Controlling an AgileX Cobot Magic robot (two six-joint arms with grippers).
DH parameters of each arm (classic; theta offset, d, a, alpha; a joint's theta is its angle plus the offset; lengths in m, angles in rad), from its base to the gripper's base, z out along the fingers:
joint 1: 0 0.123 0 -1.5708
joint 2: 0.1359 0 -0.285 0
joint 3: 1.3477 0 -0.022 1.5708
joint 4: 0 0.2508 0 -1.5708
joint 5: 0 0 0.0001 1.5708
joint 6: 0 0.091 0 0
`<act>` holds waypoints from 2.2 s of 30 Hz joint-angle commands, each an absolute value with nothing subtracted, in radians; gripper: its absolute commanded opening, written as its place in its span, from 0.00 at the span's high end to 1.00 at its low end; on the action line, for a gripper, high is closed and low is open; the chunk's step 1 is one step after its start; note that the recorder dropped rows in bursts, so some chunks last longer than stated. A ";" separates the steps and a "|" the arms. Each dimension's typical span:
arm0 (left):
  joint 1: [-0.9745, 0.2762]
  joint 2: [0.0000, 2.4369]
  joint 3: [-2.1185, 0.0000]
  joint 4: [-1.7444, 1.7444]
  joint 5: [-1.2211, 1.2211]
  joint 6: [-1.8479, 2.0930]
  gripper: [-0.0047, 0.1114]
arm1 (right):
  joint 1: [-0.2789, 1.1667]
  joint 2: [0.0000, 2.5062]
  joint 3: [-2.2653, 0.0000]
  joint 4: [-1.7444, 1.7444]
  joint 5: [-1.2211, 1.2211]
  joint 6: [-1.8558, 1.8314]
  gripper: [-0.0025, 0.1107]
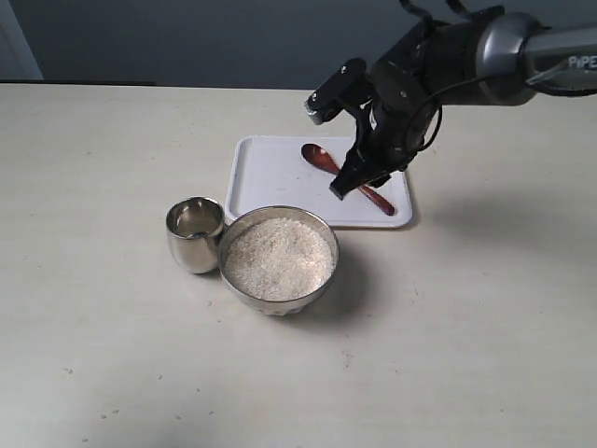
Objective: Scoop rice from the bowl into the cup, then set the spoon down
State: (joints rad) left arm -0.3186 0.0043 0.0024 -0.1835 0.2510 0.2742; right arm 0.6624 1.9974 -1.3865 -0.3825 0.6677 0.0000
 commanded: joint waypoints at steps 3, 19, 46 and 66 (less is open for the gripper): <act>-0.322 0.000 0.000 -0.182 0.239 0.272 0.96 | 0.658 1.856 -1.381 -0.390 0.903 0.006 0.96; -0.322 0.000 0.000 -0.182 0.239 0.272 0.96 | 0.658 1.246 -1.103 -0.390 1.040 0.120 0.98; -0.322 0.000 0.000 -0.182 0.239 0.272 0.96 | 0.656 0.453 -1.016 -0.026 0.856 0.131 0.98; -0.322 0.000 0.000 -0.184 0.239 0.272 0.96 | -0.070 0.051 -0.236 0.036 0.294 -0.009 0.98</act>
State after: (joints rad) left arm -0.3186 0.0043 0.0024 -0.1835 0.2510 0.2742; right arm -0.0480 0.1024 -0.2979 0.0293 0.3279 0.0264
